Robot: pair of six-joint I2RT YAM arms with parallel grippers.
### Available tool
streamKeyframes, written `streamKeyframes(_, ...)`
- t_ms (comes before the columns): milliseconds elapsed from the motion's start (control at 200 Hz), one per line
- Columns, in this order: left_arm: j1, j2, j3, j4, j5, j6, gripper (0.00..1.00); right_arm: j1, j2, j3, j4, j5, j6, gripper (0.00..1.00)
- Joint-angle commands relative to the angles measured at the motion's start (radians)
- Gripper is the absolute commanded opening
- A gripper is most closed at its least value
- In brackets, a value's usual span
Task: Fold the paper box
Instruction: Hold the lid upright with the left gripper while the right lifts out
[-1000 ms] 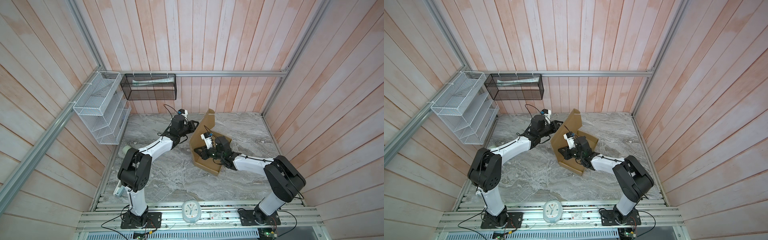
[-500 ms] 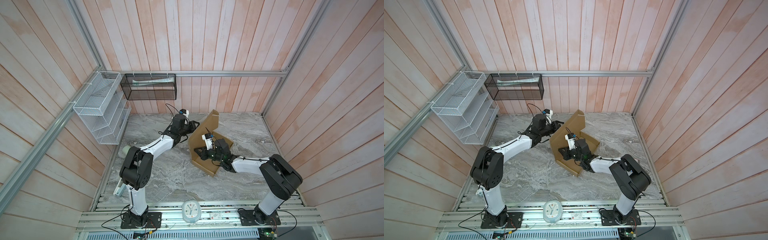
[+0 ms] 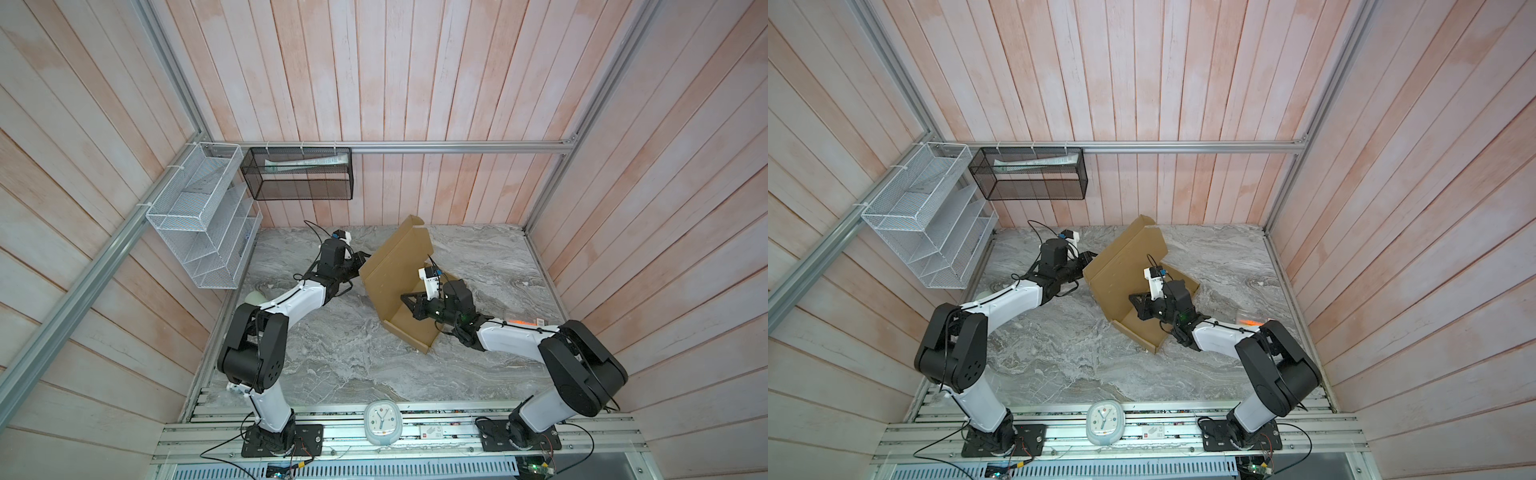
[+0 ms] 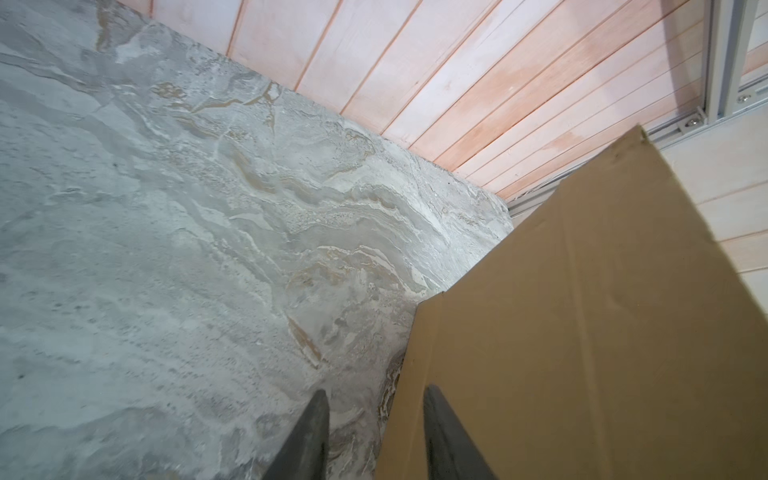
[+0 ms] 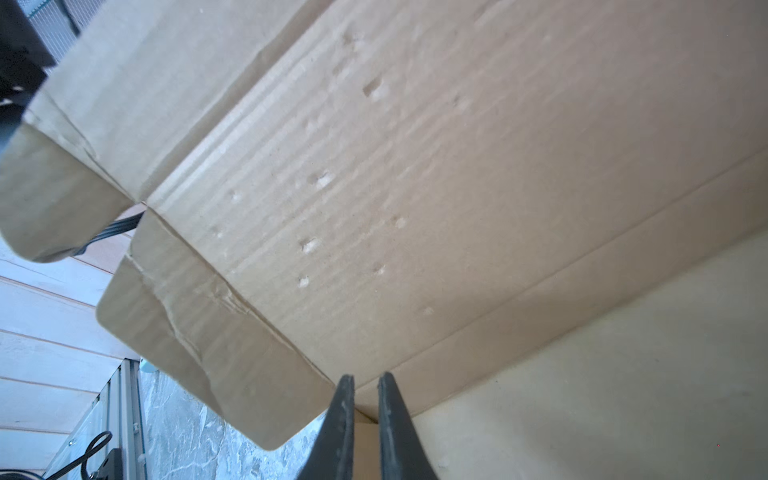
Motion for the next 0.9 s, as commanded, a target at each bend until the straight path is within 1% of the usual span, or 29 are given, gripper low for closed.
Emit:
streamKeyframes(0,0.019,-0.082,-0.046,0.013,-0.026,0.035,0.41,-0.008,-0.029,-0.02,-0.017,0.017,-0.012,0.15)
streamKeyframes(105,0.038,-0.142,-0.084,-0.024,-0.034,0.058,0.42,-0.014,-0.046,-0.026,-0.026,0.017,-0.013,0.15)
streamKeyframes(240,0.06,-0.26,-0.147,-0.076,-0.064,0.09,0.44,-0.018,-0.066,-0.031,-0.036,0.023,-0.021,0.15)
streamKeyframes(385,0.074,-0.391,-0.193,-0.16,-0.068,0.126,0.46,-0.024,-0.078,-0.029,-0.066,0.026,-0.038,0.15)
streamKeyframes(620,0.073,-0.59,-0.273,-0.281,-0.062,0.138,0.54,-0.04,-0.126,-0.04,-0.098,0.03,-0.05,0.15)
streamKeyframes(895,0.07,-0.726,-0.34,-0.356,0.031,0.103,0.62,-0.053,-0.165,-0.052,-0.124,0.036,-0.06,0.15)
